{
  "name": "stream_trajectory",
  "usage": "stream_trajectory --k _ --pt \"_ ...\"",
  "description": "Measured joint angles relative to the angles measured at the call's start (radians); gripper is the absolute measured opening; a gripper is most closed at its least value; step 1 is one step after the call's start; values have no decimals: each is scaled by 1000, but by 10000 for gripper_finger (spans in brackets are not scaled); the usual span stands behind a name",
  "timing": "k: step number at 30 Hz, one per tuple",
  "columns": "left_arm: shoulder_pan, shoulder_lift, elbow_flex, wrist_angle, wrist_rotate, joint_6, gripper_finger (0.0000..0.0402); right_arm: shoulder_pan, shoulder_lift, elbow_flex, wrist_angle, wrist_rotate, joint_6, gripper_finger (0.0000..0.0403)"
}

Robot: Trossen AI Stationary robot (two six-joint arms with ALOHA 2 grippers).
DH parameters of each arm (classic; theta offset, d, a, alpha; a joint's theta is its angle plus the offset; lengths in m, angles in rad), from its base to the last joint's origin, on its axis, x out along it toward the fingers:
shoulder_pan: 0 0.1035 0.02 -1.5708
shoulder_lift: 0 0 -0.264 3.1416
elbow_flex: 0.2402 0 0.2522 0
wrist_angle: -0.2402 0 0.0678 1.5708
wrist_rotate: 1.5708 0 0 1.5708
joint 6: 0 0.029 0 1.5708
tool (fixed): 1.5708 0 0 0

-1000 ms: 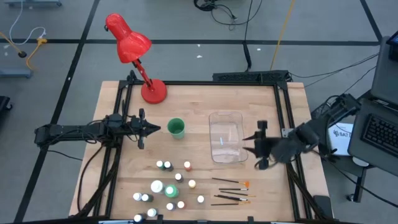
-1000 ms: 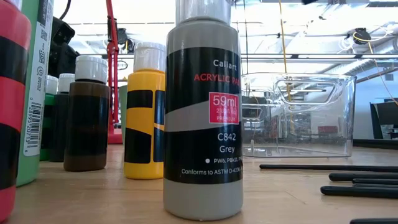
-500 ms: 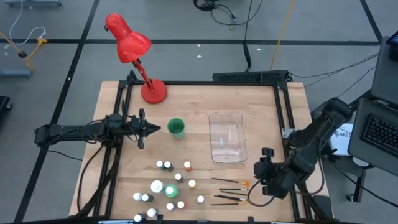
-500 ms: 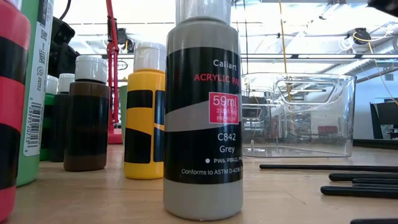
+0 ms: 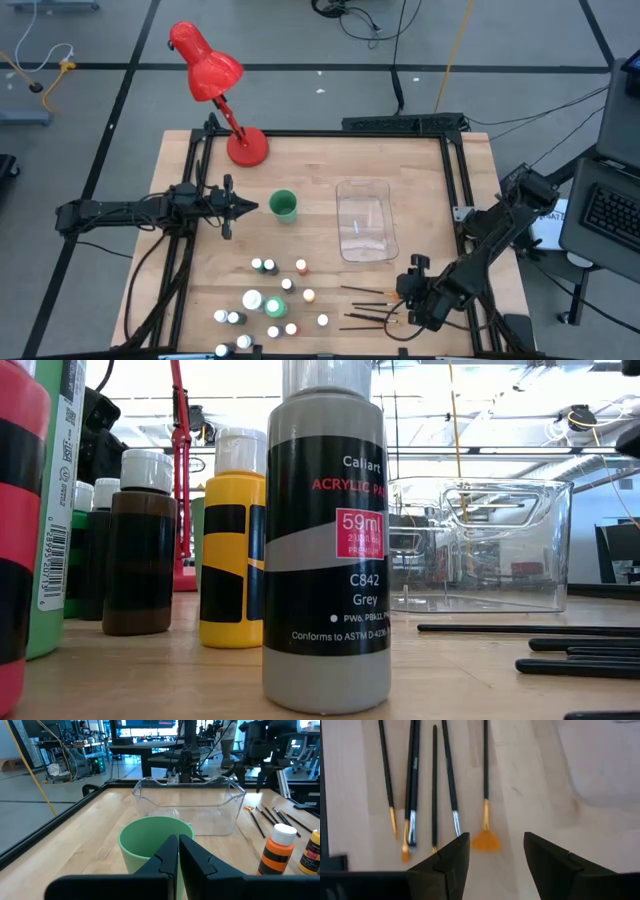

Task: Pick & Place Paint Supplies
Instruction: Put the gold paintbrush into the green cup

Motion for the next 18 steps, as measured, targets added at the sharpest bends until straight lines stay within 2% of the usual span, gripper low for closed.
stream_trajectory --k 8,18 --pt "0 0 0 0 0 0 21 -30 78 0 118 8 -100 183" --pt "0 0 0 0 0 0 21 -45 146 0 122 6 -115 183"
